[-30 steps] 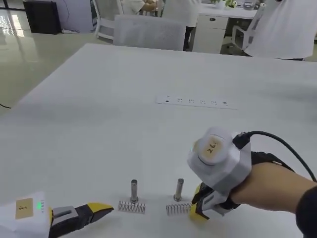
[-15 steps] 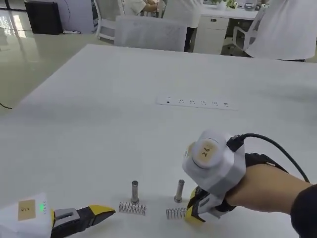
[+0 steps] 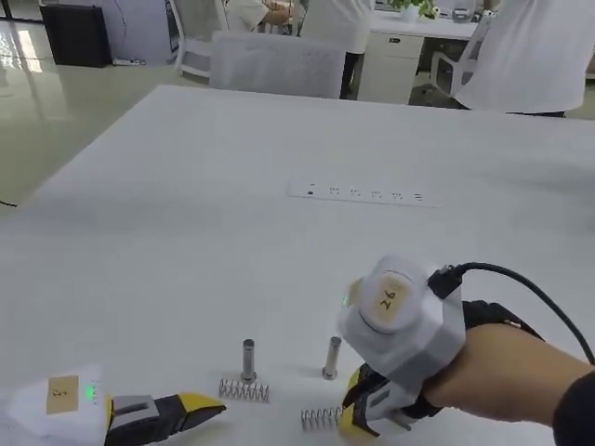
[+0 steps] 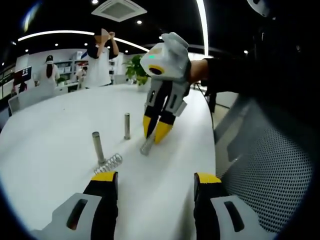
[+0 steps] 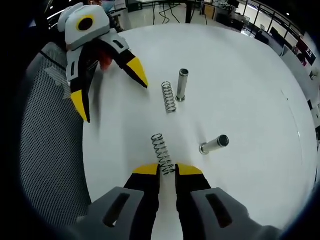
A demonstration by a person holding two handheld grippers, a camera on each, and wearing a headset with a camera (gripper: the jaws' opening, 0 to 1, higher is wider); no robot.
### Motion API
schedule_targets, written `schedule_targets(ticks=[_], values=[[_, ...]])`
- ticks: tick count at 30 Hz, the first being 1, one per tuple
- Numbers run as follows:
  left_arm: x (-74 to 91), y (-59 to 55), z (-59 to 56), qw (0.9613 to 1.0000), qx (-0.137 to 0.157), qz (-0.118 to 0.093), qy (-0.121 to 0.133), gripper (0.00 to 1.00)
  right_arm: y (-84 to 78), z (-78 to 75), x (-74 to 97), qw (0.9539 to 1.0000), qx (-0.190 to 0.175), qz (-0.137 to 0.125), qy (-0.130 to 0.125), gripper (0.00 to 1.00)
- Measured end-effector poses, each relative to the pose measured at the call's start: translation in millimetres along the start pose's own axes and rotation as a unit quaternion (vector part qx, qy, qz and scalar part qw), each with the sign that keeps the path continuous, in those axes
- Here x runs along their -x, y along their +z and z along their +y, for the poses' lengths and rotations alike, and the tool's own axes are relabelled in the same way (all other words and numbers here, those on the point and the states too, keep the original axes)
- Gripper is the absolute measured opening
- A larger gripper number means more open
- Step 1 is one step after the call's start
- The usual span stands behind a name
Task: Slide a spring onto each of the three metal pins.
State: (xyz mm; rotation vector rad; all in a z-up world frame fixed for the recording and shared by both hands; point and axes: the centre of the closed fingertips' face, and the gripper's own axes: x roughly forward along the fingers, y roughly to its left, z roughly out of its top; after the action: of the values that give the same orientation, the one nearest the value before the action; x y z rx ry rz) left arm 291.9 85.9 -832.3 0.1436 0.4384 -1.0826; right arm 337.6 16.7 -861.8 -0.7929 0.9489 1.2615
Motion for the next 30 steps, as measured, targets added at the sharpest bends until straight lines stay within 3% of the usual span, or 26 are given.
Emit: schedule_targets(ticks=[4, 10, 20, 30], values=[[-2.2, 1.5, -1.2, 1.0, -0.007, 0.002, -0.006, 0.55, 0.6, 11.4, -1.7, 0.9999, 0.001, 0.002, 0.015, 0.09], [-5.1, 2.7, -1.3, 0.9998, -0.015, 0.0, -0.012, 0.48, 14.3, 24.1, 3.2, 0.9994, 0.012, -0.02, 0.025, 0.09], [-14.4, 7.1, 1.8, 0.9989, -0.035, 0.002, -0.03, 0.32, 27.2, 29.0, 7.4, 0.9987, 0.027, -0.032, 0.029, 0.09], [-23.8, 11.0, 3.9, 0.9969, -0.06, 0.004, -0.05, 0.19, 27.3, 30.9, 5.9, 0.9986, 0.028, -0.033, 0.03, 0.09]])
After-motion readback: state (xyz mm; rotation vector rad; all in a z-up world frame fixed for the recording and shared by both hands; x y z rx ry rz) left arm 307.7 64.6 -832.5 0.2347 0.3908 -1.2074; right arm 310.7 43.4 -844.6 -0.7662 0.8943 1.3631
